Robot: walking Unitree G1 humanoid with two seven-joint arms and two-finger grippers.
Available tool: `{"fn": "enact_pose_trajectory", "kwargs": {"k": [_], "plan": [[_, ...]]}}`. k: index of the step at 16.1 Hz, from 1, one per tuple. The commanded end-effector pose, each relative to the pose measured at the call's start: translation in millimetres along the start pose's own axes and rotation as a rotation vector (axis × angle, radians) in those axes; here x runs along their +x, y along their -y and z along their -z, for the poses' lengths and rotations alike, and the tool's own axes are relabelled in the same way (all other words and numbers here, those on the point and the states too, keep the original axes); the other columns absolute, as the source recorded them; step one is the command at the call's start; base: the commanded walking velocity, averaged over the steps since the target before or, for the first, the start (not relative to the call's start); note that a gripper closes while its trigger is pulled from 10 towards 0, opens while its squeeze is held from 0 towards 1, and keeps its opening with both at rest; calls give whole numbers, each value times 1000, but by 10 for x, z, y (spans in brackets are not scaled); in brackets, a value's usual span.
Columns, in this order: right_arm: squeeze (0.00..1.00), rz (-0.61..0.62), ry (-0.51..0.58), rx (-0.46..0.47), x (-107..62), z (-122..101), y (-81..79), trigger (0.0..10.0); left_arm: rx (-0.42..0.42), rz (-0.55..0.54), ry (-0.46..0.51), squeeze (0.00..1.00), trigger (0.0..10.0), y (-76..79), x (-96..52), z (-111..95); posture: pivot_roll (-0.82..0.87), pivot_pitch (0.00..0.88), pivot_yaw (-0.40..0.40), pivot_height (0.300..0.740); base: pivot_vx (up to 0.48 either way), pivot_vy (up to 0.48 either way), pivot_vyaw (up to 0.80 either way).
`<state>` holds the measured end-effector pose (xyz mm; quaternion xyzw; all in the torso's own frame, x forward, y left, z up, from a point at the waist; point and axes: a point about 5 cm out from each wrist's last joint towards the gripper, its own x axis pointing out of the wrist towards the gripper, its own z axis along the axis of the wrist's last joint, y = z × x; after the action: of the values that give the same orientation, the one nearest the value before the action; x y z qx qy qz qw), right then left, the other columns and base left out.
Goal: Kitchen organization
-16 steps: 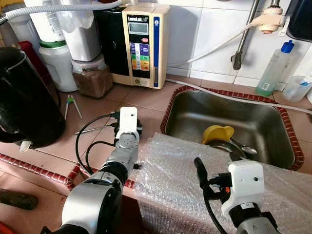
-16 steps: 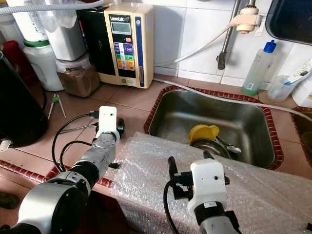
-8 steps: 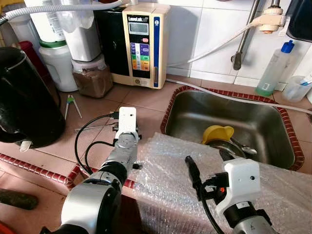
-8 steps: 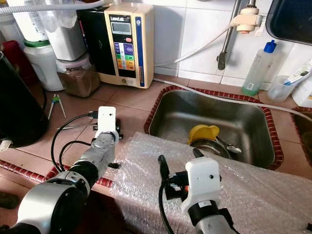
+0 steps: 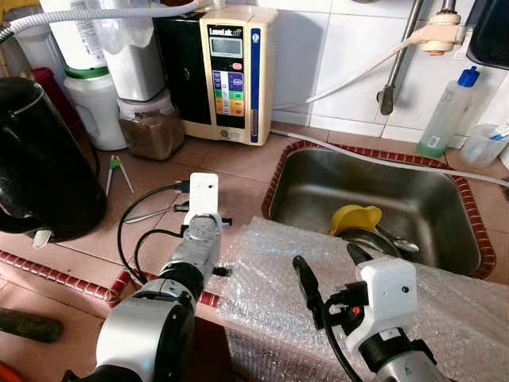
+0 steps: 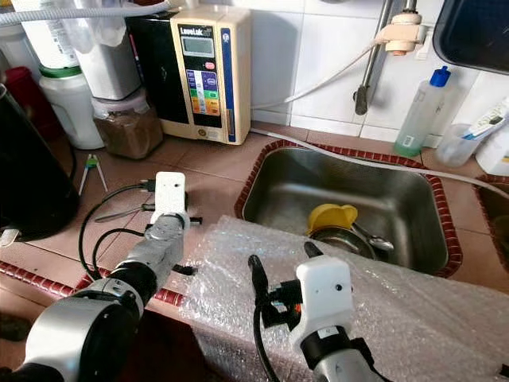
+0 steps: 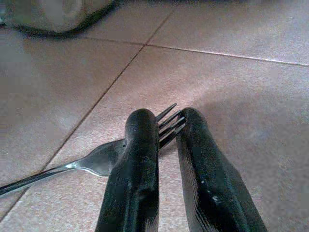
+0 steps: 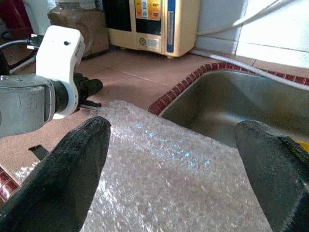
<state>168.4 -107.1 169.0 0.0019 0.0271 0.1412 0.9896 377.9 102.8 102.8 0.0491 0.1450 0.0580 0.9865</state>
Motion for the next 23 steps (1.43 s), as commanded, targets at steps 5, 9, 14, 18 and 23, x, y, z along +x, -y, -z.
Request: {"fn": "enact_pose_trajectory", "kwargs": {"k": [5,9,14,18,23], "plan": [[1000,-21,-3,-4,61,24,-4,10000,-18,-28,-31,0,0,-185,18,121,-232,0,40,740,0,0,0],[1000,-12,2,-9,102,45,20,10000,-43,-32,64,0,0,-275,45,-25,-204,0,47,740,0,0,0],[1000,-42,20,-24,271,92,41,10000,-41,44,261,0,0,-265,2,-243,-109,0,37,740,0,0,0],[1000,-68,28,-32,383,145,59,10000,-60,81,384,0,0,-278,-90,-400,-49,0,32,740,0,0,0],[1000,-69,26,-62,468,229,105,10000,10,309,506,0,0,-196,-443,-411,-2,0,28,740,0,0,0]]}}
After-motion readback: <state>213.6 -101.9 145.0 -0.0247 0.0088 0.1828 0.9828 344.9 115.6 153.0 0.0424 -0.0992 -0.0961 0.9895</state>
